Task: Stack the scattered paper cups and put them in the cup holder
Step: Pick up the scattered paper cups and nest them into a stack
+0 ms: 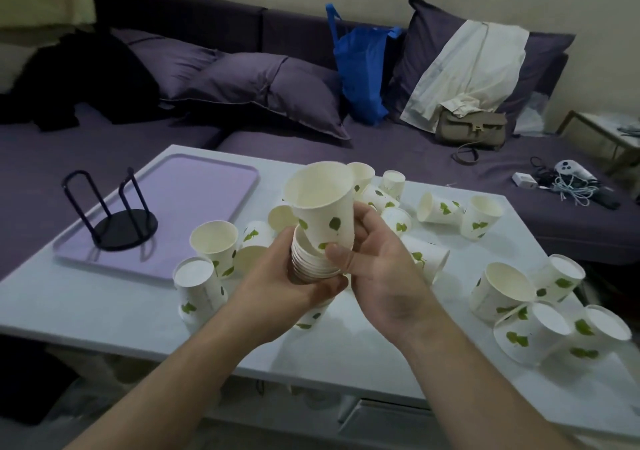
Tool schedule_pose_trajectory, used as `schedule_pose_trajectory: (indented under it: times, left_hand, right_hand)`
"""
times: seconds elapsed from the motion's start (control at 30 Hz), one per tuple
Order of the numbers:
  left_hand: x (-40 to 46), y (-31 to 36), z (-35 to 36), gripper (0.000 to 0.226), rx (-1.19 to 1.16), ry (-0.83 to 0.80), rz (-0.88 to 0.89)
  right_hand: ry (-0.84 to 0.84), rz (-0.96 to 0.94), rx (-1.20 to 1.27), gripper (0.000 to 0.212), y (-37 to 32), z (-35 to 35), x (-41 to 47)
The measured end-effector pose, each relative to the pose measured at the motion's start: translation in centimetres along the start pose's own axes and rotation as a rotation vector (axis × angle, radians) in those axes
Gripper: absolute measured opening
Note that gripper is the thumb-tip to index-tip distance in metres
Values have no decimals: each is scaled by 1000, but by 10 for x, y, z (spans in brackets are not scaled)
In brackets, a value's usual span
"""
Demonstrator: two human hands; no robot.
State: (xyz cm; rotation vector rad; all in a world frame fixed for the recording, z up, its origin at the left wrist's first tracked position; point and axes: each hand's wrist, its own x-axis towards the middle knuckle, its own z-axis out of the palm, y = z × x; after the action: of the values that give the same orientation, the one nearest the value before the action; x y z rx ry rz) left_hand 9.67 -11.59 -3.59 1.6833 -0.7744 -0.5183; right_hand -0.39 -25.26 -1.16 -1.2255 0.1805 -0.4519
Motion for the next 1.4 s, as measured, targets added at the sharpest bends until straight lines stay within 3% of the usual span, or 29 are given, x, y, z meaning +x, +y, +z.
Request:
schedule_pose_trajectory:
  times: [0.1,0.2,0.27,0.37,0.47,0.6,0.73,0.83,0.9,0.97,1.07,1.17,1.4]
  left_hand:
    - [-2,-2,-2,54,-11,8,-18]
    - [-4,-2,-4,54,-1,7,-2]
    - [-4,-1,-5,58,37,-2,21]
    - [-2,-2,-5,64,19,-10,19]
    - [-3,-2,-6,63,18,-16,38]
    - [-5,-2,-8,65,-16,-25,37]
    - [-3,-5,-8,61,13,-13,39]
    - [-2,-5,-6,63,-18,7,16]
    - [-4,-4,-6,60,-6,13,15]
    - [-6,-1,-8,61,24,23,10]
    - [-6,0,-12,67,2,42,-16]
    - [-7,1,-13,67,-16,47,-42]
    - [-9,2,-16,65,3,55,-40]
  right_hand:
    - [29,-39,-198,79,0,0,-6]
    - [44,-213,-574,105,-13,3,-14]
    - [-17,-343,-822,111,-21,8,-19]
    - [-97,-469,-978,102,-22,17,-21]
    - [-43,-509,-944,80,-15,16,-20]
    - [52,-463,-958,65,-18,8,-19]
    - [-102,-402,-1102,87,-25,11,-22]
    - [-262,-401,-1279,77,-26,8,-21]
    - [-186,-386,-1110,72,-29,1,-21]
    - [31,-407,-964,56,-30,-10,-17]
    - [247,-277,-1193,32,-15,-31,-2]
    - [123,28,-1489,34,8,-40,7]
    - [120,51,-1757,39,18,-25,12]
